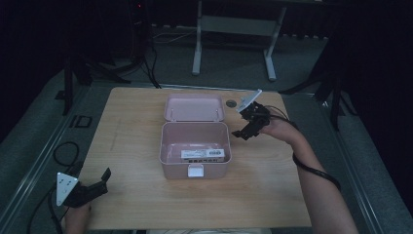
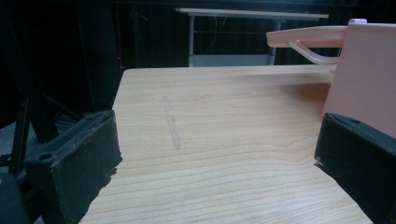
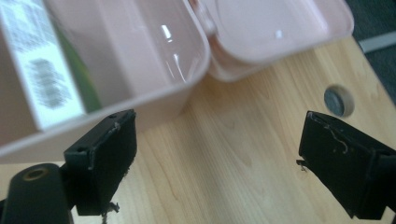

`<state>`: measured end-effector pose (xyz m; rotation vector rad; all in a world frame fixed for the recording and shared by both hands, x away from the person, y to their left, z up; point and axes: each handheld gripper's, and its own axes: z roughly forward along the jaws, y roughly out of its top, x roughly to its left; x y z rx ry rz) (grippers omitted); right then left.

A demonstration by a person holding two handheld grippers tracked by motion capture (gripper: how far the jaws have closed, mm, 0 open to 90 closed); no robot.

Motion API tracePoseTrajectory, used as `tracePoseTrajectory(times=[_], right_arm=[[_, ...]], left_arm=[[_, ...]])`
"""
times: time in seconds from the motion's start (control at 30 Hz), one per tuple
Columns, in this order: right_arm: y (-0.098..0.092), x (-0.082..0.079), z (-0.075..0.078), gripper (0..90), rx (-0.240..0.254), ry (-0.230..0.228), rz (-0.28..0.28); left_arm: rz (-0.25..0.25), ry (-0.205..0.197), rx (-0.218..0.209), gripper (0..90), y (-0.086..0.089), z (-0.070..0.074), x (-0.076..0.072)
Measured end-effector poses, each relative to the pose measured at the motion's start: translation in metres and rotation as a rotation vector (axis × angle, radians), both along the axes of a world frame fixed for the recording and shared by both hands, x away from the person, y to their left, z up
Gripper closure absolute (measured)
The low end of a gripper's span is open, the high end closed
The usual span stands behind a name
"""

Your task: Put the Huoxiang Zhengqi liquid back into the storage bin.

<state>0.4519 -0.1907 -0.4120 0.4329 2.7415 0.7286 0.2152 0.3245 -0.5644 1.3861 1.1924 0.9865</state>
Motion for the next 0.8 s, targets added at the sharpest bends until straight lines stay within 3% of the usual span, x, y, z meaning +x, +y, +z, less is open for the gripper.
tracePoseTrajectory(times=[0.1, 0.33, 0.47, 0.8], right_arm=[[-0.009, 0.002, -0.018, 11.2, 0.023, -0.019, -0.045], [-0.038, 0.005, -0.051, 11.2, 0.14, -0.03, -0.172], [-0.052, 0.002, -0.068, 11.2, 0.186, -0.061, -0.222], [-0.088, -0.007, -0.098, 11.3, 0.241, -0.113, -0.334]], left_arm=[[-0.001, -0.001, -0.001, 0.3, 0.0, 0.0, 0.0], [-0.002, 0.0, -0.001, 0.2, 0.0, 0.0, 0.0], [-0.002, 0.0, -0.002, 0.2, 0.0, 0.0, 0.0], [0.0, -0.001, -0.003, 0.2, 0.0, 0.0, 0.0]])
